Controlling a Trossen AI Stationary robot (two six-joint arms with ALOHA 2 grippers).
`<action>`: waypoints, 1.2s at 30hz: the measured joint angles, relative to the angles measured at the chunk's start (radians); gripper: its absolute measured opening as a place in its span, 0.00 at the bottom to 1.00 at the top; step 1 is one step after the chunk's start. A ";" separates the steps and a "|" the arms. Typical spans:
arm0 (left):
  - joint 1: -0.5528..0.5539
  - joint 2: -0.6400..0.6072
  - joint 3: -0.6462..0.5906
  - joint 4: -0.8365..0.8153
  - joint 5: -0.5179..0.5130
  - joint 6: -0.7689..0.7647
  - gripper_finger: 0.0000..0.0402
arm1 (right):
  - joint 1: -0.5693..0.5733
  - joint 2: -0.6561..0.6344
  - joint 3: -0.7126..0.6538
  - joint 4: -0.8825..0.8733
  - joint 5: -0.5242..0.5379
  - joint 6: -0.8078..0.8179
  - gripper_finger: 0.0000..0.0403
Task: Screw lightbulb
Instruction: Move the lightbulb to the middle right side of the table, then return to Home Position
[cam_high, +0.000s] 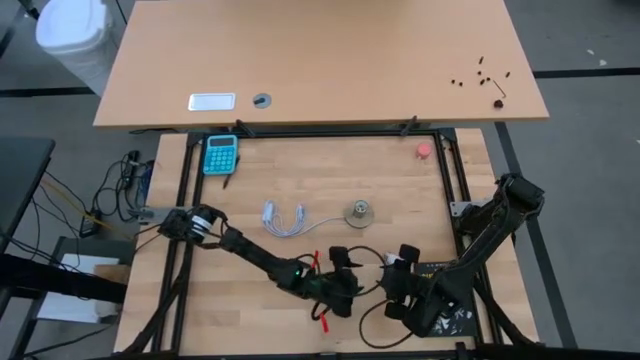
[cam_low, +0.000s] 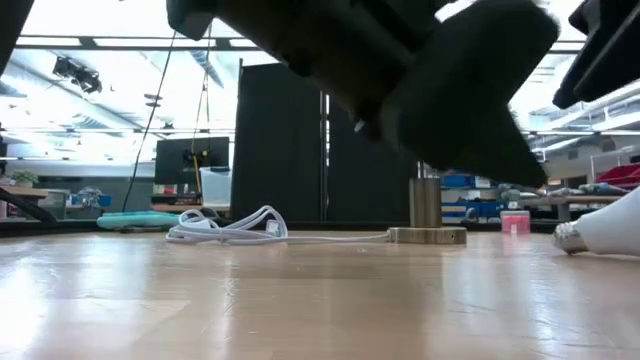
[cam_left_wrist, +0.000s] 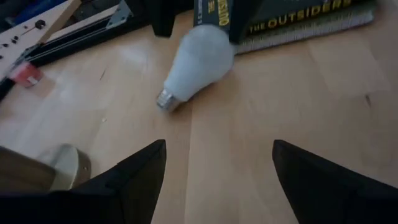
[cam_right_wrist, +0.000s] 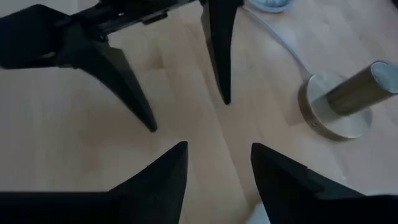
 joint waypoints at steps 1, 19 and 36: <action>0.001 -0.001 0.000 0.009 0.010 -0.005 0.74 | 0.001 -0.001 -0.001 -0.001 0.008 0.002 0.46; -0.049 -0.194 -0.048 0.144 0.057 0.111 0.71 | 0.142 -0.028 -0.034 -0.100 0.350 0.302 0.46; -0.016 -0.468 -0.458 0.259 0.053 0.056 0.58 | -0.038 -0.034 -0.035 0.158 0.229 -0.164 0.42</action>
